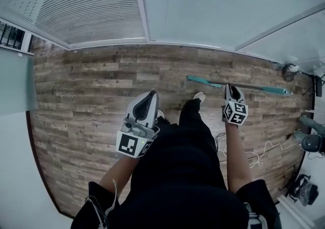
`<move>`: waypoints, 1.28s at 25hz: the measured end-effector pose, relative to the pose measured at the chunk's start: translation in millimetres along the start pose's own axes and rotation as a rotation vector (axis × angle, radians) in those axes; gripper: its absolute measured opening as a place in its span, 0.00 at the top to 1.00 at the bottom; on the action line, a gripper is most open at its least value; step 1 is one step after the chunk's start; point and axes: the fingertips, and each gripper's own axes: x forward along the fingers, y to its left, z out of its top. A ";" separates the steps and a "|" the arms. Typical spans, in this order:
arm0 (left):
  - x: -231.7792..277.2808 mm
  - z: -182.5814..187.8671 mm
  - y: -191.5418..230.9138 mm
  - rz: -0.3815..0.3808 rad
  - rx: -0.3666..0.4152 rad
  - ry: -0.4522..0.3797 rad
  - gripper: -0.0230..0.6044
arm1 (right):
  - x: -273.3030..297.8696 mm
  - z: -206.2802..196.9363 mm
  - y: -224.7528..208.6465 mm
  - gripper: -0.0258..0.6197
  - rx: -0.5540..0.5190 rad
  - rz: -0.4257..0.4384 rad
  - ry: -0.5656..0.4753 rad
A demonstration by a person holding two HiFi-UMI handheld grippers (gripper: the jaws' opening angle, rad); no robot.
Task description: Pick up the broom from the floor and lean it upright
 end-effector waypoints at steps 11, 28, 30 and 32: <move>106.3 -19.9 -48.3 -0.084 0.015 0.031 0.93 | 16.9 2.2 -102.1 0.83 0.089 -0.074 -0.034; 328.6 -108.5 -174.5 -0.259 0.039 0.162 0.93 | 89.9 12.7 -269.7 0.83 0.207 -0.067 -0.046; 345.2 -115.9 -181.2 -0.250 0.056 0.167 0.93 | 93.0 16.3 -286.7 0.83 0.193 -0.071 -0.047; 361.4 -123.5 -188.1 -0.247 0.072 0.180 0.93 | 92.0 16.9 -304.6 0.83 0.198 -0.095 -0.046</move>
